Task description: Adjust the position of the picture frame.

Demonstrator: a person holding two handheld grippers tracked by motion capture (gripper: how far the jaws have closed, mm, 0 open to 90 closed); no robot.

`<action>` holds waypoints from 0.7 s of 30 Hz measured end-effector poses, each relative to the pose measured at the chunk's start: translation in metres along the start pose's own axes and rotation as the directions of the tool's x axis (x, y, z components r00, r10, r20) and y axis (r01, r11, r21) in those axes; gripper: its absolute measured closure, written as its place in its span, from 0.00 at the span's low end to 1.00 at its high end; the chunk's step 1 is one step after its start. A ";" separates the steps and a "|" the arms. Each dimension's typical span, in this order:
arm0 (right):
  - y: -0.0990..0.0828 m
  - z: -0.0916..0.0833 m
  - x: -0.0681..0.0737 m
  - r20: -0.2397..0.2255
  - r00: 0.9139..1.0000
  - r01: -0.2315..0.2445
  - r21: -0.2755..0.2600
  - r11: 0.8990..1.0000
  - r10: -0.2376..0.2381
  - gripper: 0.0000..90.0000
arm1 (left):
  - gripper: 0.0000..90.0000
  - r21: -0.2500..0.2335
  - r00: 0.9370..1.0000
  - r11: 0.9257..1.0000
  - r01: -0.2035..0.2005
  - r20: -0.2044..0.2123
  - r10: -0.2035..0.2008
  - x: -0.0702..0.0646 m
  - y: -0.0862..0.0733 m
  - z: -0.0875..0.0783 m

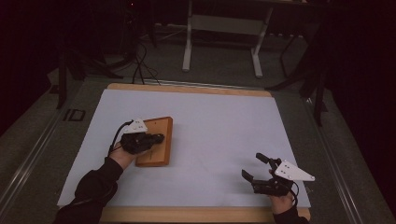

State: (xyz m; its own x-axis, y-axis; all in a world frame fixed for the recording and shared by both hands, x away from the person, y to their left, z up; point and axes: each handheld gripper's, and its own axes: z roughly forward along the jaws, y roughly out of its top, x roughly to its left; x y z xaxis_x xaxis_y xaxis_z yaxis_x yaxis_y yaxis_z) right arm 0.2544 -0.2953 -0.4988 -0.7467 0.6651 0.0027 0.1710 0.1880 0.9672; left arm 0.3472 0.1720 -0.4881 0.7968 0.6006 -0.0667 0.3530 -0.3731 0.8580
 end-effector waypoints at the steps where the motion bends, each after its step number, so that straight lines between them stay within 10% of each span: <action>1: 0.000 0.000 0.000 0.000 1.000 -0.002 0.000 1.000 0.002 0.16 | 0.95 -0.005 1.000 1.000 0.004 0.004 -0.004 -0.001 0.002 0.003; 21: 0.000 -0.004 -0.003 -0.003 1.000 -0.012 -0.013 1.000 0.012 0.16 | 0.95 0.024 0.991 0.998 -0.056 0.123 0.053 -0.030 0.036 0.077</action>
State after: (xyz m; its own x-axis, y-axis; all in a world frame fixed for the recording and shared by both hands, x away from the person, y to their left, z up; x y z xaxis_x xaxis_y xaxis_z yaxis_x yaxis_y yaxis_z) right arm 0.2538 -0.3000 -0.4976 -0.7467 0.6650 0.0148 0.1712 0.1707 0.9703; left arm 0.3741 0.0859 -0.4948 0.8688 0.4881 -0.0833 0.3191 -0.4232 0.8480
